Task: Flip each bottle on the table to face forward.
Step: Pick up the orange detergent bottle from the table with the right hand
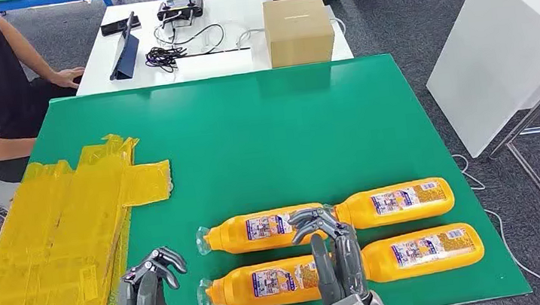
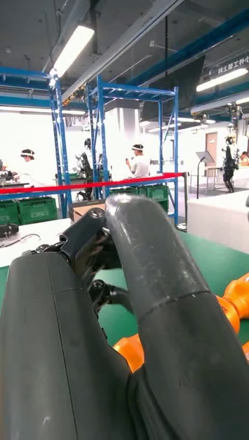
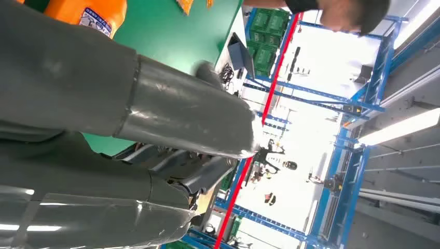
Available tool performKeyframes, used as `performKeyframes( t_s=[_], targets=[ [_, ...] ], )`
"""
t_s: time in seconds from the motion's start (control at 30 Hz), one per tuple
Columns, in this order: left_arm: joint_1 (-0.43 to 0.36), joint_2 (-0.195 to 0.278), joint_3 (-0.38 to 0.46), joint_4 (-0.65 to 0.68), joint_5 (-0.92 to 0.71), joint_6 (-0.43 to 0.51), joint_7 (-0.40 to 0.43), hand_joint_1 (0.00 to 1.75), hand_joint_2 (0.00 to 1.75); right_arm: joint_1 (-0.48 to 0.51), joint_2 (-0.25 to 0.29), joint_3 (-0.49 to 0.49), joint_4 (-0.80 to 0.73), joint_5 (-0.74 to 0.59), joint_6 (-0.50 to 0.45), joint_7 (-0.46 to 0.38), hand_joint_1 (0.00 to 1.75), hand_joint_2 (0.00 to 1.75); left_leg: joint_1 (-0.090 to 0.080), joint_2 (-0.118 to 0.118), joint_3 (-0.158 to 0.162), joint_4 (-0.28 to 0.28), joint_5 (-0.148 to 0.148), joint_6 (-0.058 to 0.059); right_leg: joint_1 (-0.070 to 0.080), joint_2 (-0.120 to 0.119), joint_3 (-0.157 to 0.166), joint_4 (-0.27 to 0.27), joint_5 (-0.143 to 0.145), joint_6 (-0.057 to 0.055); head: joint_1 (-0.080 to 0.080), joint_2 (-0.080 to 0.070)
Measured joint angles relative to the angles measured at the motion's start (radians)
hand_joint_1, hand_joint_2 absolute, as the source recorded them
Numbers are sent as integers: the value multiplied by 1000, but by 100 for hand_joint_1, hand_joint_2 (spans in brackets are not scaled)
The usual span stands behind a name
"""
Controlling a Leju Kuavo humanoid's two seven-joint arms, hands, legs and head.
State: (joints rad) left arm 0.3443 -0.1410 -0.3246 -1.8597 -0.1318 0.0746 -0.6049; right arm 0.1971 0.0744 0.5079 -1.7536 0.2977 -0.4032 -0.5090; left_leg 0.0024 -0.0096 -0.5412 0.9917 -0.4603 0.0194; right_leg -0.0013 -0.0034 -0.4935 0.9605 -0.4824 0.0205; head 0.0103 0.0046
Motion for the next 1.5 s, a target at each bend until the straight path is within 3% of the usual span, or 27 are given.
performKeyframes(
  t_s=[0.2,0.23,0.27,0.33,0.37,0.4,0.57,0.7,0.83,1.03,1.5],
  targets=[
    [-128,36,14,16,47,-15,-90,175,0,25,-39,-31,-46,-68,-4,-126,175,0,0,-4,-1,0,0,0,0,-2,1,0,0,0,0,0],
    [-145,40,20,22,47,-23,-92,142,0,30,-45,-38,-53,-69,2,-128,175,0,0,-2,-1,0,0,0,0,-1,3,0,0,0,0,0],
    [-157,43,25,28,44,-31,-93,98,0,36,-50,-45,-59,-65,11,-129,172,0,0,-1,-1,0,0,0,0,0,5,0,0,0,0,0],
    [-169,45,30,35,27,-42,-94,11,0,45,-52,-54,-65,-47,29,-128,86,0,0,0,0,0,0,0,0,0,5,0,1,0,0,0],
    [-172,44,30,39,11,-38,-94,0,0,47,-52,-57,-65,-35,36,-126,42,0,0,0,0,0,0,0,0,0,5,0,0,0,0,0],
    [-176,45,29,43,-10,-28,-94,0,0,47,-51,-60,-65,-23,40,-123,1,0,0,0,-1,0,0,0,0,0,4,0,0,0,0,0],
    [-189,43,17,75,-90,-13,-94,0,0,52,-43,-69,-65,70,12,-87,0,0,0,0,-1,0,0,0,0,0,3,0,0,0,0,0],
    [-190,38,10,88,-82,-21,-94,0,0,60,-42,-69,-65,127,-6,-55,0,175,0,0,-1,0,0,0,0,0,3,0,0,0,0,0],
    [-189,36,8,97,-70,-31,-94,0,0,68,-45,-66,-65,161,-12,-4,0,175,0,0,-1,0,0,0,0,0,3,0,0,0,0,0],
    [-190,33,10,108,-60,-75,-94,0,0,68,-97,-4,-44,393,-17,232,0,175,0,0,-2,0,0,0,0,0,3,0,0,0,0,0],
    [-191,24,33,122,-67,-101,-94,0,0,51,-221,139,-32,543,-9,411,0,175,0,0,-2,0,0,0,0,0,3,0,0,0,0,0]
  ],
)
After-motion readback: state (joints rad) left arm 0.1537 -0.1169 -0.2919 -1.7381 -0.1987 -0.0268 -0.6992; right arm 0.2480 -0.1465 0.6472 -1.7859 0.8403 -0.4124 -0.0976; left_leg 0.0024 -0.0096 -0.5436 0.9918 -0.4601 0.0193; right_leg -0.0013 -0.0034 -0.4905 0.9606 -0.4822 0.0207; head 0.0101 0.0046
